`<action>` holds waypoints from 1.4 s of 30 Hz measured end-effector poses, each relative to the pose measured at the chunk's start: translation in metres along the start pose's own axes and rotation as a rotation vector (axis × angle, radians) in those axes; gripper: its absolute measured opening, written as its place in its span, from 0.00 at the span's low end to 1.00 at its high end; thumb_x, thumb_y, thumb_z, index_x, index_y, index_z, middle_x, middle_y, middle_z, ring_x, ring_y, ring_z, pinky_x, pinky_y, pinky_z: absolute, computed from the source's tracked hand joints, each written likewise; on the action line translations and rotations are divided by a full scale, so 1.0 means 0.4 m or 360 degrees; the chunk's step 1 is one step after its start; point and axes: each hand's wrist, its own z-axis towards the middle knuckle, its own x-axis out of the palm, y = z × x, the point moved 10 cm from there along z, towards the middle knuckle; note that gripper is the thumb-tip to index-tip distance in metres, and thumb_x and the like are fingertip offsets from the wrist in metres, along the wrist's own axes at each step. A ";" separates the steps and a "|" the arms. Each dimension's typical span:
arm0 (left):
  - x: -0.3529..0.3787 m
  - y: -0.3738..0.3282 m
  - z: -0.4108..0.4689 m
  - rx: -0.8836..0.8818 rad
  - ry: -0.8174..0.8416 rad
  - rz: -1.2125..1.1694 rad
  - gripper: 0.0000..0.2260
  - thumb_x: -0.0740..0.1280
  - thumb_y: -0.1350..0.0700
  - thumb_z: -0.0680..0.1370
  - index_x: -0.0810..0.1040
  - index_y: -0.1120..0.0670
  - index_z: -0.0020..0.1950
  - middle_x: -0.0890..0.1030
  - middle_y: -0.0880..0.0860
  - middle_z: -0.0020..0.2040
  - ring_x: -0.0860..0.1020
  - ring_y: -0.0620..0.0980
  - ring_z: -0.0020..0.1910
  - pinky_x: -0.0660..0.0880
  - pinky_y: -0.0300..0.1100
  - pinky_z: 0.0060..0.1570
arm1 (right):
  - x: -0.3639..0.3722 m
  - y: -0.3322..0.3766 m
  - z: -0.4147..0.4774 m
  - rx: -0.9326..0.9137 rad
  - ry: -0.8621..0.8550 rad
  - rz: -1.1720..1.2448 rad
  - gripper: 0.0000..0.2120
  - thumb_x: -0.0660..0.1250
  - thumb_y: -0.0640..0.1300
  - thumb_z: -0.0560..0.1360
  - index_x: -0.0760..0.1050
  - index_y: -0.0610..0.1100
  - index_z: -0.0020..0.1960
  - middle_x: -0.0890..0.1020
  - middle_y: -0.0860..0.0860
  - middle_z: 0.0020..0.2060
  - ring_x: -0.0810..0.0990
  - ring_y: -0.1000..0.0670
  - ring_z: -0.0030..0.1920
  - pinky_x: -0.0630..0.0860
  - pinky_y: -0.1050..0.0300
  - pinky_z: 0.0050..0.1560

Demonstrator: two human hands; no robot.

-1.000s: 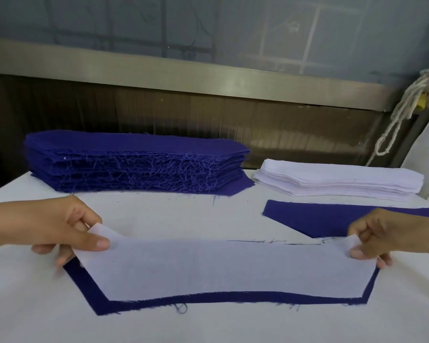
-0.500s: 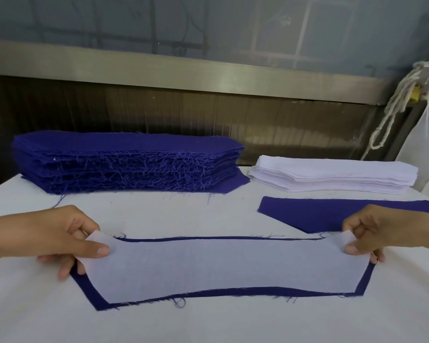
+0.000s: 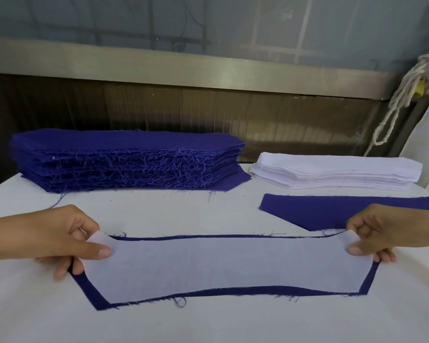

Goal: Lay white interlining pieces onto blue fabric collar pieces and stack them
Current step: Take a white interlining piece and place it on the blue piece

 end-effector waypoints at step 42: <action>0.092 -0.833 0.176 0.1235 -0.0984 0.0469 0.09 0.67 0.52 0.81 0.80 0.52 0.59 0.76 0.47 0.51 0.75 0.40 0.39 0.73 0.32 0.43 | -0.458 -0.082 0.024 0.0289 -0.1499 0.0376 0.06 0.69 0.41 0.79 0.80 0.39 0.46 0.84 0.44 0.43 0.77 0.48 0.42 0.74 0.52 0.46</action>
